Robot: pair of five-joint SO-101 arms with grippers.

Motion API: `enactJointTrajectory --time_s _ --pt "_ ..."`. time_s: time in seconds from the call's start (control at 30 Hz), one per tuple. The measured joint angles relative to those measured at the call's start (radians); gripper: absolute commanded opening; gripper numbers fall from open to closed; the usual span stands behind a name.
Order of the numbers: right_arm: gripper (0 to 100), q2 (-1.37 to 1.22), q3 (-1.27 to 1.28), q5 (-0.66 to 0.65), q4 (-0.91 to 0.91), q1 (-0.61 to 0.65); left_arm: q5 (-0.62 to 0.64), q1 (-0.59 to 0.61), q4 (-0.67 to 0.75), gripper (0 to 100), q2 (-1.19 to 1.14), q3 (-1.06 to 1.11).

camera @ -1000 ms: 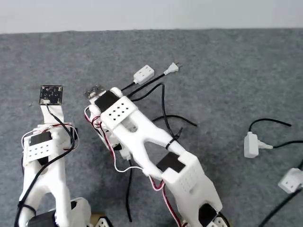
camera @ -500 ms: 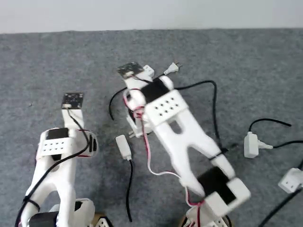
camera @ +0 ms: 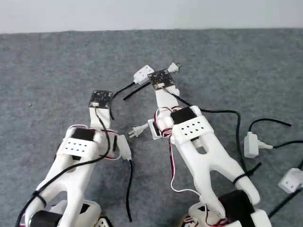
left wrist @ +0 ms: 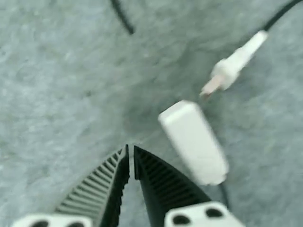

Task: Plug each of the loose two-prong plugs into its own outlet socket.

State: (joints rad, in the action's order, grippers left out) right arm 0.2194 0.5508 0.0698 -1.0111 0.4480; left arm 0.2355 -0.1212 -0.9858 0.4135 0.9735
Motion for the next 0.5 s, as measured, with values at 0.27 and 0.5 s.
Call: enactJointTrajectory --time_s 0.27,0.5 --pt "0.8 0.006 0.002 0.000 0.012 -0.005 0.049 -0.083 0.101 2 0.000 0.000" --pt "0.8 0.006 0.002 0.000 0.012 -0.008 0.081 -0.176 0.101 2 0.000 0.000"
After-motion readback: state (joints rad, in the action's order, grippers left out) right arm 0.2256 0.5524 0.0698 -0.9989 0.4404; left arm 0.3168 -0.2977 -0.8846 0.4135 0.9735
